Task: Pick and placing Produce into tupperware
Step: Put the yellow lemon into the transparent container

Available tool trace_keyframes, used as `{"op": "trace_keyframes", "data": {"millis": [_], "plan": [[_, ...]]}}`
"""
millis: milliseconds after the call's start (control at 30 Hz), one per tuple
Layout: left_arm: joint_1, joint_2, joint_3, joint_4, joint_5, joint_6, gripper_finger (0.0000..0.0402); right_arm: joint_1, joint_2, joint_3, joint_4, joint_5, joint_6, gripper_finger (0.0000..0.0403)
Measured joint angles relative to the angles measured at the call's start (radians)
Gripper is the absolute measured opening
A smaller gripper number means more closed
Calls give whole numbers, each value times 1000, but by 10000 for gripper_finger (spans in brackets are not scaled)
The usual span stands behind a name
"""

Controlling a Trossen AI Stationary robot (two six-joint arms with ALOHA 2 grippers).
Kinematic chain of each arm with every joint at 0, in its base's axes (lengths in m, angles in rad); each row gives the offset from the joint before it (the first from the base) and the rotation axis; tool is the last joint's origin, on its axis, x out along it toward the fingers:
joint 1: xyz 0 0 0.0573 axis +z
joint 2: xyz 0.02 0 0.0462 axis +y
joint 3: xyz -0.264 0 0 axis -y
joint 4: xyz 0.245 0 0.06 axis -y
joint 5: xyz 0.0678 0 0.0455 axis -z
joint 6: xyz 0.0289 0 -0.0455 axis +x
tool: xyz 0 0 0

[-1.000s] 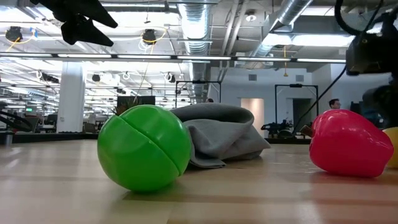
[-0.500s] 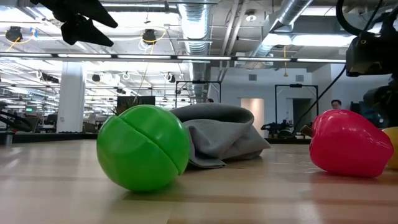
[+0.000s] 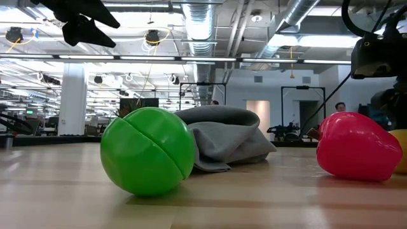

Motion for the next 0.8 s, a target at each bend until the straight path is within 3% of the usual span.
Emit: {"op": "trace_keyframes", "data": {"millis": [400,800], "plan": [[0,0,0,-1,0,0,311,0,-9,0,9,15,8,246],[0,0,0,-8,0,7,311,-7,-129,0,-114,171,77,243]]}}
